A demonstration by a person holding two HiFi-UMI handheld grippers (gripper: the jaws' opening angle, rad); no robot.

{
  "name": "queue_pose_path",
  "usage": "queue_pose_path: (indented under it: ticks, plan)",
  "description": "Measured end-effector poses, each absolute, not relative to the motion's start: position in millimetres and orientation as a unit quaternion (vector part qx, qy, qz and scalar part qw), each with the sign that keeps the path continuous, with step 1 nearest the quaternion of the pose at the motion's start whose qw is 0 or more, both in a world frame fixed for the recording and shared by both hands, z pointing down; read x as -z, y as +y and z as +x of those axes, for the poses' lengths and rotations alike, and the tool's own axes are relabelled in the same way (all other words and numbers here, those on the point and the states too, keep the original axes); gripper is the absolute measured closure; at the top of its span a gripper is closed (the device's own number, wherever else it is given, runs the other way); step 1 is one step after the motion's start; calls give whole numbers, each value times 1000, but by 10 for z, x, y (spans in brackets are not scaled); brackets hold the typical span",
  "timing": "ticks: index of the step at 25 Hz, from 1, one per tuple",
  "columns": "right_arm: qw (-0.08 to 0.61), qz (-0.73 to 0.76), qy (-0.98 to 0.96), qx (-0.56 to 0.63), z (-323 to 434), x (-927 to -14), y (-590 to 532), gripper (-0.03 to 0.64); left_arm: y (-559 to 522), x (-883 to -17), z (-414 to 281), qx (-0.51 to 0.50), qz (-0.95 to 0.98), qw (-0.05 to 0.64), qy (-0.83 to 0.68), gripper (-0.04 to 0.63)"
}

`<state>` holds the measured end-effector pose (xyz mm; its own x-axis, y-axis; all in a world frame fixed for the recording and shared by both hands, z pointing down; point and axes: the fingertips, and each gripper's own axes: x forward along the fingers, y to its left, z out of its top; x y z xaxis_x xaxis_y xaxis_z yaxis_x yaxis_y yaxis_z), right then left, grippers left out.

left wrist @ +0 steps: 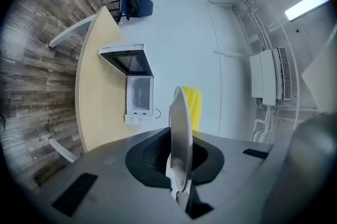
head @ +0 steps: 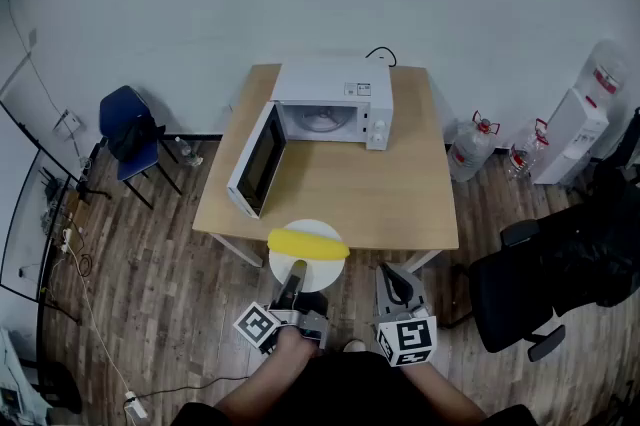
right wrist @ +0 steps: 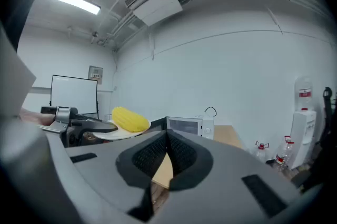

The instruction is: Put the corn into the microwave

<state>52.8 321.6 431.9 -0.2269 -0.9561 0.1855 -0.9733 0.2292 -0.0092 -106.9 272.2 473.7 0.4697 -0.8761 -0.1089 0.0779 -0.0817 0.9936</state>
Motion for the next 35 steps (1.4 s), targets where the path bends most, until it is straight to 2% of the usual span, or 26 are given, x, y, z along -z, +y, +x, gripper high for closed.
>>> queue_pose_path:
  ticks: [5,17,35]
  plan:
    - [52,616,-783,-68,568,-4305,3248,557,2753,-4745,-1007,405,612,600,-319,577]
    - [69,597,-796,-72,627,-4475,3255,557,2875,-4772,-943,409,613,593,-326,577]
    - [94,620,-775,-78,913,-4476,2231,557,1682,-4957,-769,389,620,601,-320,577]
